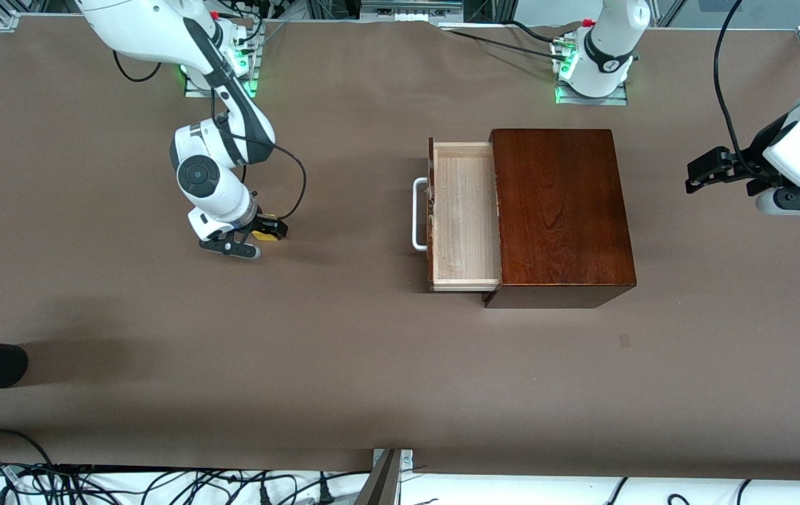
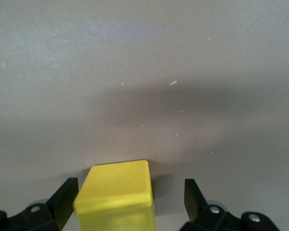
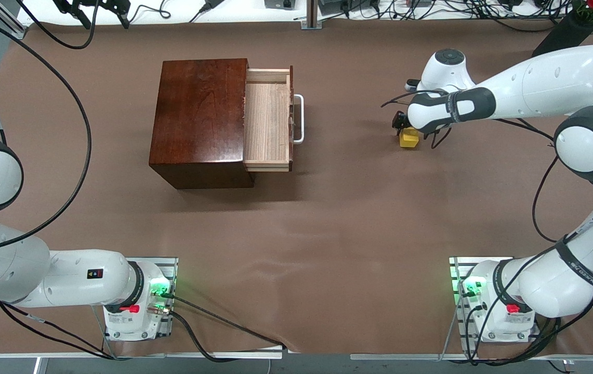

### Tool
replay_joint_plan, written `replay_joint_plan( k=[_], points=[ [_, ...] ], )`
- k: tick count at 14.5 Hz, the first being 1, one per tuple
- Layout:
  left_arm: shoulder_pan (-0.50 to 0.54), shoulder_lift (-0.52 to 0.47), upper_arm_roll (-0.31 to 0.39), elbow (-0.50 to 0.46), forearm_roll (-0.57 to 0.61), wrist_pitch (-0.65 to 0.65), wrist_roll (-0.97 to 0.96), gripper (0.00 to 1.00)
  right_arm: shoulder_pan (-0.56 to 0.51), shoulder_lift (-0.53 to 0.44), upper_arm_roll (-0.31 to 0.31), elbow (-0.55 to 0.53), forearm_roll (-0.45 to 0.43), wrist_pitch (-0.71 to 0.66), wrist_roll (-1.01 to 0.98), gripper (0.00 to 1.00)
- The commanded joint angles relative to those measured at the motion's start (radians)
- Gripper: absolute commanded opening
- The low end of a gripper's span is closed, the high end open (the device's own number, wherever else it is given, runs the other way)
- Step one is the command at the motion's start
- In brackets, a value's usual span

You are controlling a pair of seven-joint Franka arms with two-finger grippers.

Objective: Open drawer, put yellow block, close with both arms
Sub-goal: 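Grasp the yellow cube with the right gripper and lift it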

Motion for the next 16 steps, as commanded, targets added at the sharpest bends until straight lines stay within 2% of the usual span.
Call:
replay_joint_plan(
  k=[1,4,6,8,11,13,16],
  points=[
    [0.009,-0.033,0.0,-0.036,0.019,0.019,0.021,1.0,0.001,0.012,0.004,0.006,0.0,0.008,-0.013,0.21],
    [0.013,-0.029,0.003,-0.031,0.018,0.036,0.021,1.0,0.001,-0.032,0.012,0.028,0.002,-0.032,-0.027,0.0],
    [0.025,-0.028,0.003,-0.02,0.009,0.049,0.023,1.0,-0.001,-0.097,0.012,0.075,0.005,-0.136,-0.024,0.0],
    [0.044,0.001,0.004,-0.011,0.021,0.045,0.015,1.0,0.001,-0.169,0.012,0.152,0.008,-0.296,-0.008,0.0],
    [0.045,0.009,0.002,0.01,0.021,0.046,0.017,1.0,0.001,-0.238,0.012,0.323,0.025,-0.575,0.027,0.0],
    [0.045,0.013,0.003,0.01,0.024,0.055,0.018,1.0,0.001,-0.241,0.048,0.466,0.059,-0.741,0.123,0.0],
    [0.044,0.026,0.002,0.013,0.024,0.056,0.018,1.0,0.001,-0.23,0.142,0.575,0.065,-0.807,0.388,0.0]
  ],
)
